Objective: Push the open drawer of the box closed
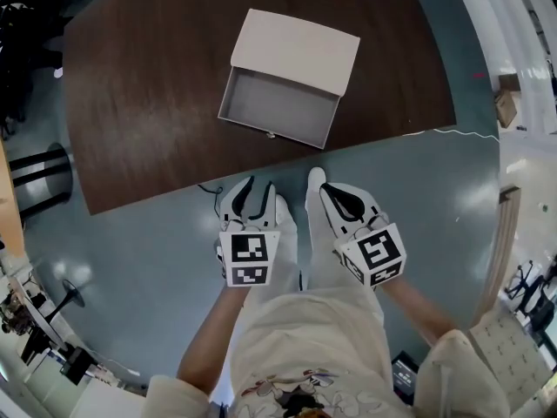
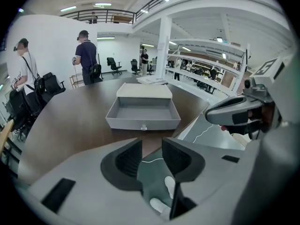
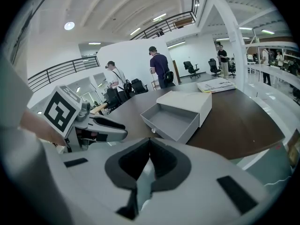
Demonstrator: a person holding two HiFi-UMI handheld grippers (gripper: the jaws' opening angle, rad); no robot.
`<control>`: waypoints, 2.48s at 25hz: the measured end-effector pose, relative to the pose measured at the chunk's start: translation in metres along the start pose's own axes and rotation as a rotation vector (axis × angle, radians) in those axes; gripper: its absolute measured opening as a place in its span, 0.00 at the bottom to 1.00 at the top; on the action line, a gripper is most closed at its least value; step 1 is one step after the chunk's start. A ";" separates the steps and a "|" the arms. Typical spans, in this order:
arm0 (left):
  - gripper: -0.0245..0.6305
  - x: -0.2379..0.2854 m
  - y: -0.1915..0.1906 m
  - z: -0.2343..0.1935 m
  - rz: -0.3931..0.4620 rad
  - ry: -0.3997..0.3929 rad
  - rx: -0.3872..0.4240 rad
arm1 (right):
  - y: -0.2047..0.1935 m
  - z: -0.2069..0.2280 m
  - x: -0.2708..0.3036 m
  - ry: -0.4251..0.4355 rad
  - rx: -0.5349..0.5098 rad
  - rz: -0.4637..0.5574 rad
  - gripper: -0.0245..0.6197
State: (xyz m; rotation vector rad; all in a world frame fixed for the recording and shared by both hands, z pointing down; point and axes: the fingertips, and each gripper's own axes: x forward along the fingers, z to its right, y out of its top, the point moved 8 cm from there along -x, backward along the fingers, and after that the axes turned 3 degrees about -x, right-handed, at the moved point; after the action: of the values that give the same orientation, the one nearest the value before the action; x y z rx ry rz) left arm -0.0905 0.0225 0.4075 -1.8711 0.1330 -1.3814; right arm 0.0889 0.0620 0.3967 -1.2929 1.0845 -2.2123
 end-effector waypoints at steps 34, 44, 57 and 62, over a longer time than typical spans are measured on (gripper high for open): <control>0.26 0.114 0.013 -0.025 0.046 0.035 -0.009 | -0.037 0.014 0.049 0.018 0.051 -0.011 0.05; 0.26 0.115 0.013 -0.025 0.050 0.017 -0.021 | -0.024 0.022 0.057 -0.032 0.039 0.011 0.05; 0.26 0.121 0.019 -0.028 0.078 0.001 -0.041 | -0.015 0.030 0.069 -0.053 0.063 0.038 0.05; 0.26 0.127 0.031 -0.029 0.102 0.003 -0.064 | -0.015 0.031 0.068 -0.054 0.067 0.028 0.05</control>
State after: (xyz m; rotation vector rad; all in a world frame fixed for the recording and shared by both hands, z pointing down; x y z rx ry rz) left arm -0.0532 -0.0782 0.4878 -1.8877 0.2733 -1.3249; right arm 0.0808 0.0156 0.4563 -1.2935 0.9937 -2.1618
